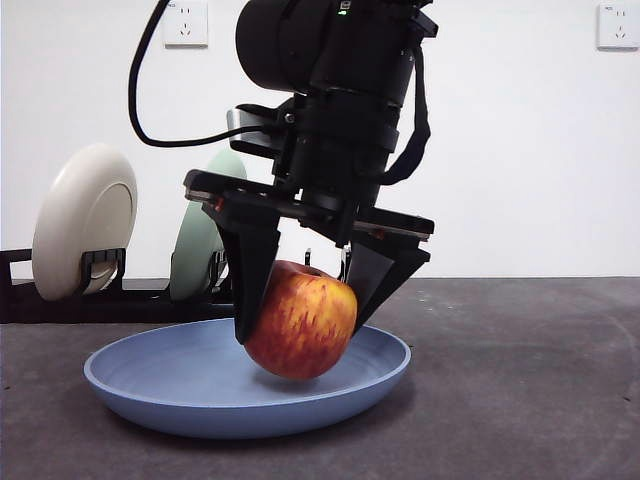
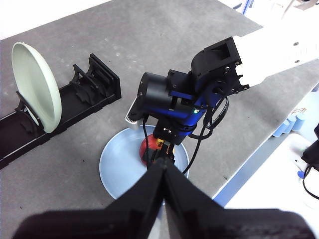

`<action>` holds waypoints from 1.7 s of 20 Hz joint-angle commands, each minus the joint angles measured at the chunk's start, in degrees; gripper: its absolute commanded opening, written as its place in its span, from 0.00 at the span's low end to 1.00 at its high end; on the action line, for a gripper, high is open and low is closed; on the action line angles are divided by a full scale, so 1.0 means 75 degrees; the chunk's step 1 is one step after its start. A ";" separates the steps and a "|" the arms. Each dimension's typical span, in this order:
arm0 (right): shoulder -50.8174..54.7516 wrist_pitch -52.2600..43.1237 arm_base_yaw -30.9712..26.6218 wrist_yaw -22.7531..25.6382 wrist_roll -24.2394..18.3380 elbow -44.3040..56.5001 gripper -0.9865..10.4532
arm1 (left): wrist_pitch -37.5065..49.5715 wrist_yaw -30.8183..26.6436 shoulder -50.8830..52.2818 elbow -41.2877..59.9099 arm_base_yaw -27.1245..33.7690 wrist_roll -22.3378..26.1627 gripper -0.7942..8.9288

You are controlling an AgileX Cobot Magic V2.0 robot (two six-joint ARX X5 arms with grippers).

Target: Take the blue plate from the plate rack,put the plate on the table,take the apple from the table,put the apple in the plate

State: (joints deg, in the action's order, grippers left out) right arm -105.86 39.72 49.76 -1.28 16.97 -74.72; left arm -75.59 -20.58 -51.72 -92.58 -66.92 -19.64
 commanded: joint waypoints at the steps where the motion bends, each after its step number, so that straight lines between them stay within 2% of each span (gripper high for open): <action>1: -0.0073 -0.0172 0.0020 0.0038 0.0055 -0.0003 0.18 | 0.0020 -0.0006 0.0012 -0.0006 -0.0017 -0.0038 0.07; 4: -0.0268 -0.0140 0.0020 0.0006 0.0064 -0.0003 0.19 | 0.0020 -0.0006 0.0012 -0.0006 -0.0017 -0.0038 0.07; 5: -0.0286 -0.0102 0.0020 -0.0023 0.0087 -0.0003 0.24 | 0.0020 -0.0006 0.0012 -0.0006 -0.0017 -0.0038 0.07; 7: -0.0286 -0.0117 0.0029 -0.0029 0.0125 -0.0003 0.38 | 0.0020 -0.0006 0.0015 -0.0006 -0.0017 -0.0038 0.07; 8: -0.0286 -0.0117 0.0026 -0.0009 0.0146 -0.0003 0.51 | 0.0020 -0.0006 0.0015 -0.0006 -0.0017 -0.0038 0.07; 10: -0.0286 -0.0160 0.0023 -0.0015 0.0140 -0.0003 0.61 | 0.0020 -0.0009 0.0015 -0.0006 -0.0017 -0.0009 0.07; 15: -0.0160 0.0076 0.0023 -0.0012 0.0102 -0.0460 0.61 | 0.0020 -0.0064 0.0015 -0.0006 -0.0017 0.0117 0.07; 17: -0.0009 0.0554 0.0023 0.0017 0.0038 -0.0909 0.61 | 0.0020 -0.0070 0.0015 -0.0006 -0.0017 0.0277 0.07; 21: 0.0717 0.1795 0.0061 0.0082 -0.0402 -0.1638 0.61 | 0.0017 -0.0697 0.0015 -0.0006 -0.0017 0.0627 0.07; 23: 0.1411 0.2454 0.0070 0.0597 -0.0705 -0.1641 0.61 | 0.0017 -0.0953 0.0015 -0.0006 -0.0015 0.0895 0.07; 24: 0.1833 0.2961 0.0070 0.1107 -0.0749 -0.1641 0.61 | 0.0017 -0.1102 0.0015 -0.0006 -0.0015 0.1055 0.07; 25: 0.2200 0.3401 0.0070 0.1632 -0.0743 -0.1641 0.59 | 0.0017 -0.1265 0.0015 -0.0006 -0.0009 0.1195 0.07; 26: 0.2637 0.3870 0.0070 0.2253 -0.0711 -0.1641 0.49 | 0.0017 -0.1495 0.0015 -0.0006 -0.0006 0.1343 0.07; 28: 0.3620 0.4581 0.0067 0.3404 -0.0667 -0.1641 0.17 | 0.0017 -0.2014 0.0020 -0.0006 -0.0003 0.1609 0.07; 29: 0.4167 0.4881 0.0067 0.3856 -0.0664 -0.1641 0.08 | 0.0017 -0.2218 0.0020 -0.0006 -0.0003 0.1801 0.07; 32: 0.5543 0.5219 0.0058 0.4045 -0.0577 -0.1638 0.09 | 0.0017 -0.2704 0.0017 -0.0006 -0.0003 0.2165 0.07; 34: 0.6414 0.5219 0.0061 0.4179 -0.0344 -0.1638 0.09 | 0.0017 -0.2745 0.0020 -0.0006 -0.0003 0.2296 0.08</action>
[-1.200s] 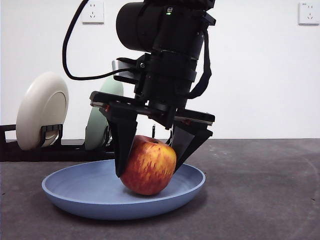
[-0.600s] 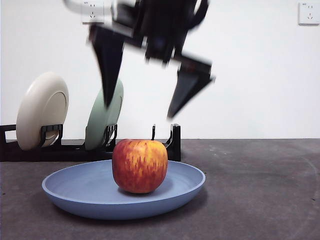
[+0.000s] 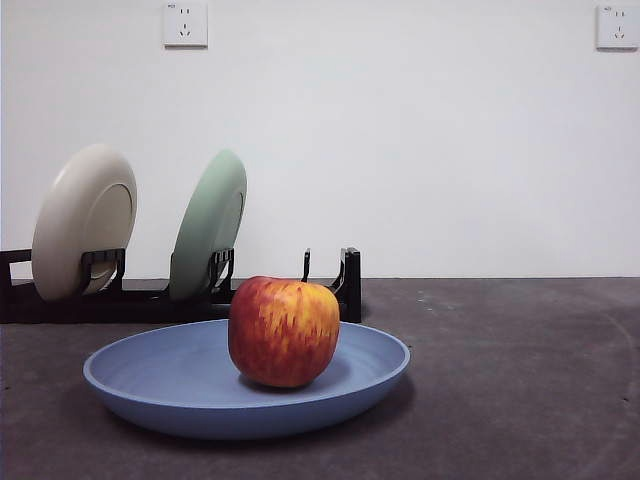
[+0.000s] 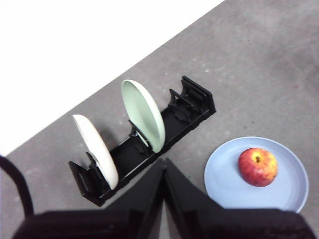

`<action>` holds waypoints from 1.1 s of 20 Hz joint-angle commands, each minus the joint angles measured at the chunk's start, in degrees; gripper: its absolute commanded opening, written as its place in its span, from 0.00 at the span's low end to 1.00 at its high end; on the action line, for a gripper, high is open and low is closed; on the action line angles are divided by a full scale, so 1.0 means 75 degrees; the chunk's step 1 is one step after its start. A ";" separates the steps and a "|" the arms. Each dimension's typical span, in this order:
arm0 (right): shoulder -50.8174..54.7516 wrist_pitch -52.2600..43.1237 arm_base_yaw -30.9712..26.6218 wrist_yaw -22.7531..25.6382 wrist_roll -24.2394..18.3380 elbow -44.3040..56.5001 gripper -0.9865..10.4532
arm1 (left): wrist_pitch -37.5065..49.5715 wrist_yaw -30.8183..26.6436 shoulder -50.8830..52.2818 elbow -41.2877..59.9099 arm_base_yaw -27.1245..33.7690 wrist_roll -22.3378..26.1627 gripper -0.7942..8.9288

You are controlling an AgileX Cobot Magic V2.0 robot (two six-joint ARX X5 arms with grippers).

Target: Take the blue plate from the plate rack,put the plate on the table,take the apple from the table,put the apple in the plate

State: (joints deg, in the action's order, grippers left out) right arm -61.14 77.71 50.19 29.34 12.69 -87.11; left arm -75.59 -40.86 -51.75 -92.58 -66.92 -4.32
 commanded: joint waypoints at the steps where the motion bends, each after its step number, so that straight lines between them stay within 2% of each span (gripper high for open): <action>1: 0.0784 0.0154 0.0003 0.0105 0.0344 0.0015 0.09 | 0.0017 -0.0041 0.0026 -0.0006 -0.0003 0.0251 0.08; 4: 0.1384 0.0152 0.0003 0.0353 0.1157 0.0015 0.09 | 0.0017 -0.0038 0.0035 -0.0006 -0.0003 0.0169 0.08; 7: 0.1597 0.0152 0.0003 0.0903 0.1172 0.0012 0.09 | 0.0017 -0.0038 -0.0041 -0.0006 -0.0003 0.0175 0.08; 16: 0.1574 0.0152 0.0003 0.0921 0.1172 0.0012 0.09 | 0.0017 -0.0035 -0.0676 -0.0006 -0.0003 0.0178 0.08; 19: 0.1574 0.0152 0.0003 0.0924 0.1172 0.0012 0.09 | 0.0029 -0.0055 -0.0851 -0.0017 0.0259 0.0915 0.08; 21: 0.1574 0.0152 0.0003 0.0924 0.1172 0.0012 0.09 | 0.0157 0.0082 -0.0915 -0.0017 0.0801 0.1107 0.08; 22: 0.1574 0.0152 0.0003 0.0924 0.1172 0.0012 0.09 | 0.0443 0.0099 -0.0938 -0.0009 0.1244 0.1486 0.08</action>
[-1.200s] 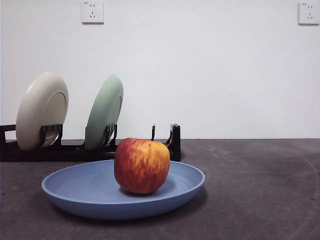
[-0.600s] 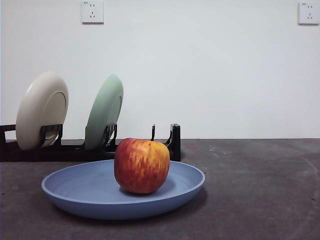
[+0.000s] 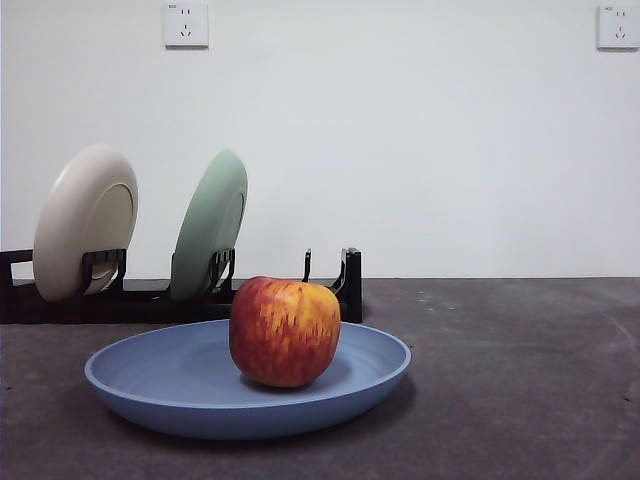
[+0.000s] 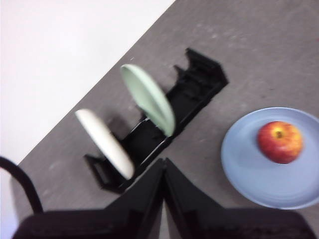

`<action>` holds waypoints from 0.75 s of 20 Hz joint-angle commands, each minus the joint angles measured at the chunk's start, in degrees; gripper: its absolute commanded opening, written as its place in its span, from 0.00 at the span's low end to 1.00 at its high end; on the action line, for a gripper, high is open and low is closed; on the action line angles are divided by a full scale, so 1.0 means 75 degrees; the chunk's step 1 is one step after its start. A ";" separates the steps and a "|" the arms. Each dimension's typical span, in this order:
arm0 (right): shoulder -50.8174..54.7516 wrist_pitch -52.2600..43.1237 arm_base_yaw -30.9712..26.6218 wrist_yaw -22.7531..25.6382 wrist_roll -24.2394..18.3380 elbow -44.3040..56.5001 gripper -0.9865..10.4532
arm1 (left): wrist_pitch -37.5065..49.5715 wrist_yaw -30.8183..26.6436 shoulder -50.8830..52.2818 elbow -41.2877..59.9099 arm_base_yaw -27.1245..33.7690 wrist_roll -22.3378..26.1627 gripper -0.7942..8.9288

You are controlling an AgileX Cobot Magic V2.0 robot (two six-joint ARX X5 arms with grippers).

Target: Take the blue plate from the plate rack,put the plate on the table,take the apple from the table,put the apple in the plate

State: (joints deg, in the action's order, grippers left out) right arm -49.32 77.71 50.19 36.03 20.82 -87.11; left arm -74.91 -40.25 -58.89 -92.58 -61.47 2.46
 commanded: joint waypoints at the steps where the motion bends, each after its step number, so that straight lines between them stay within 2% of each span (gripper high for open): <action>1: -0.0003 0.0152 0.0003 0.0032 0.0087 0.0012 0.09 | 0.0734 0.0239 0.0003 0.0061 0.1087 0.0720 0.08; 2: -0.0003 0.0152 0.0003 0.0032 0.0087 0.0012 0.09 | 0.1186 0.0804 0.0073 0.0280 0.1801 0.0831 0.08; 4: -0.0003 0.0152 0.0003 0.0032 0.0087 0.0012 0.09 | 0.2771 0.2906 0.0603 0.1443 0.3474 0.1052 0.08; 6: -0.0003 0.0152 0.0003 0.0032 0.0087 0.0012 0.09 | 0.5217 0.5173 0.1530 0.3497 0.5117 0.1253 0.08; 8: -0.0003 0.0152 0.0003 0.0032 0.0087 0.0012 0.09 | 0.7662 0.6400 0.2594 0.5796 0.6478 0.1195 0.08; 10: -0.0003 0.0152 0.0003 0.0032 0.0087 0.0012 0.09 | 0.9579 0.7082 0.3966 0.8137 0.7714 0.0752 0.08; 11: -0.0003 0.0152 0.0003 0.0032 0.0087 0.0012 0.09 | 0.9903 0.7219 0.4468 0.8792 0.8035 0.0554 0.08; 13: -0.0003 0.0152 0.0003 0.0032 0.0087 0.0012 0.09 | 0.9932 0.7085 0.5470 0.9949 0.8629 0.0160 0.08; 15: -0.0003 0.0152 0.0003 0.0032 0.0087 0.0012 0.09 | 0.9891 0.6974 0.5922 1.0690 0.9011 0.0070 0.08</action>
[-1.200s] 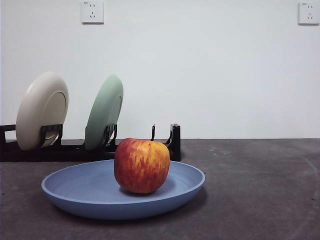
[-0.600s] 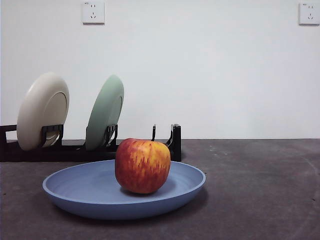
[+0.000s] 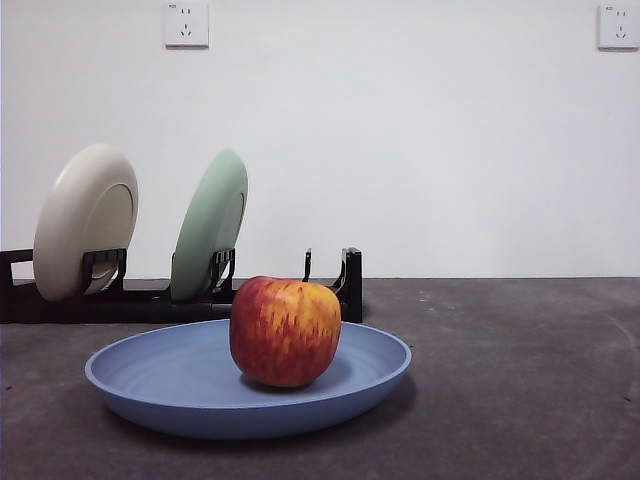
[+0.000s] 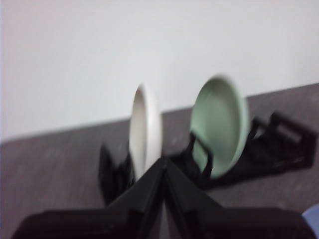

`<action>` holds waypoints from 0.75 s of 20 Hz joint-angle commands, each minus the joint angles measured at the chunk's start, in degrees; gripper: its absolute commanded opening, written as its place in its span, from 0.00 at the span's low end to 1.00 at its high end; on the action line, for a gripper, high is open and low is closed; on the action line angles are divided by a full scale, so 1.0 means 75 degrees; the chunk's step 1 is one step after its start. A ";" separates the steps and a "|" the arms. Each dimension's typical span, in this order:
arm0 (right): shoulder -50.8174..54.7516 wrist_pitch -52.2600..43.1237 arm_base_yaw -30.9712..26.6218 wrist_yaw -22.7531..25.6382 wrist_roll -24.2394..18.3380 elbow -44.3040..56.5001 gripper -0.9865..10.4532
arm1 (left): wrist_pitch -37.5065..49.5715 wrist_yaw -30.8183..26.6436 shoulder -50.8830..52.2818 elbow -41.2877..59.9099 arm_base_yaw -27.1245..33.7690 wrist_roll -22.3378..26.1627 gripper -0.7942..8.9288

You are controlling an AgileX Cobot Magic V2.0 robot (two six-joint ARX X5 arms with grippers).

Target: Take the blue plate from the plate rack,put the plate on the table,take the apple from the table,put the apple in the plate

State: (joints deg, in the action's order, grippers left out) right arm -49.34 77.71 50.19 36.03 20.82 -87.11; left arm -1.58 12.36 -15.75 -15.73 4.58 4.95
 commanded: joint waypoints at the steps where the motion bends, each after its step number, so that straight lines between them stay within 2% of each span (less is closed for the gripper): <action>1: 0.0000 0.0152 0.0003 0.0032 0.0087 0.0012 0.09 | 0.0117 0.0012 0.0274 0.0729 0.0297 -0.0318 0.08; 6: 0.0000 0.0152 0.0003 0.0032 0.0087 0.0012 0.09 | 0.0143 -0.0050 0.1017 0.1824 0.0338 -0.0458 0.08; 10: 0.0000 0.0152 0.0003 0.0032 0.0087 0.0012 0.09 | -0.0175 -0.0096 0.1950 0.2037 0.0283 -0.0425 0.08; 15: 0.0000 0.0152 0.0003 0.0032 0.0087 0.0012 0.09 | -0.0688 -0.0866 0.2069 0.2037 -0.0087 -0.0405 0.08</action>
State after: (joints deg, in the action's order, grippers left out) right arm -49.34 77.71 50.19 36.05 20.82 -87.11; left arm -7.03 6.22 -0.34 -1.06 4.01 1.89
